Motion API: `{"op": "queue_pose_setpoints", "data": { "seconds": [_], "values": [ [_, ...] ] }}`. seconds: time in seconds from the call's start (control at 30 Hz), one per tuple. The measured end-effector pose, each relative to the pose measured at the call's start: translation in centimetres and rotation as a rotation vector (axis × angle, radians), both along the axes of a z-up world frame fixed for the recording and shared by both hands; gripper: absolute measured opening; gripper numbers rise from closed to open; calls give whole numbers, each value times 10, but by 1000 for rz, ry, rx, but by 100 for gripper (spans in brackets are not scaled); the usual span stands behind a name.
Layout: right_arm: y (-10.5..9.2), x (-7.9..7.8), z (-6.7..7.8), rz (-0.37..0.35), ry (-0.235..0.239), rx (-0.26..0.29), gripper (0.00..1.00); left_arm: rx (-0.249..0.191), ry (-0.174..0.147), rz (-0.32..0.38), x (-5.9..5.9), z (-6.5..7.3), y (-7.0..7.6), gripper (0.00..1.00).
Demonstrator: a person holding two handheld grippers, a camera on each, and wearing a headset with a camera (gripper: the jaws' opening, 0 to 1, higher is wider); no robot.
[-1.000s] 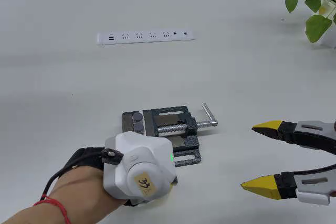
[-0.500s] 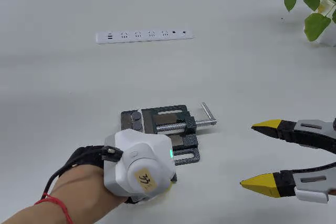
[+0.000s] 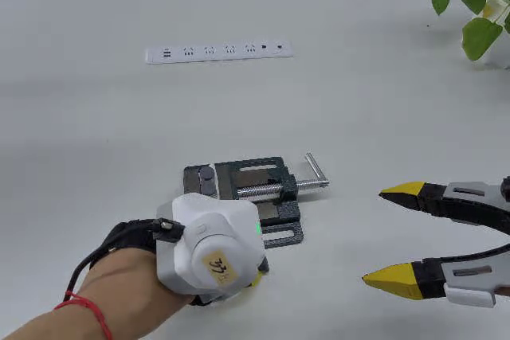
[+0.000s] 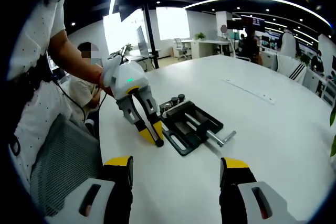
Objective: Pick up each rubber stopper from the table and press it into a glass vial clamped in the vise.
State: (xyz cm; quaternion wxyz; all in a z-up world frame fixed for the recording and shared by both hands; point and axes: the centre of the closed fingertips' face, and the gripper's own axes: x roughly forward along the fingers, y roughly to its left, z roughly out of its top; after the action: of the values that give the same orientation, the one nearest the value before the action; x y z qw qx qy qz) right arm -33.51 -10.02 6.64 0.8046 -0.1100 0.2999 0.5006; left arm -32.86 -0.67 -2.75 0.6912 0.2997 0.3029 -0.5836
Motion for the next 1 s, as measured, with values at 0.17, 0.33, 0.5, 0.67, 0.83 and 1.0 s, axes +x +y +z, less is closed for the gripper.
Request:
{"op": "queue_pose_setpoints", "data": {
  "seconds": [0.17, 0.33, 0.5, 0.67, 0.83, 1.0],
  "values": [
    [6, -1, 3, 10, 2, 3, 64, -32, 16, 25, -2, 8, 0, 4],
    [14, 3, 11, 22, 2, 28, 63, -108, 45, 80, -3, 26, -1, 4],
    [29, 3, 22, 54, 19, 43, 60, -186, 57, 138, -3, 50, 1, 4],
    [45, 1, 36, 93, 42, 62, 56, -265, 69, 189, -7, 76, 6, 4],
    [60, -1, 49, 137, 62, 86, 48, -328, 57, 216, -10, 97, 18, 4],
    [80, -7, 63, 223, 68, 100, 45, -388, 43, 240, -15, 119, 27, 4]
  ]
}}
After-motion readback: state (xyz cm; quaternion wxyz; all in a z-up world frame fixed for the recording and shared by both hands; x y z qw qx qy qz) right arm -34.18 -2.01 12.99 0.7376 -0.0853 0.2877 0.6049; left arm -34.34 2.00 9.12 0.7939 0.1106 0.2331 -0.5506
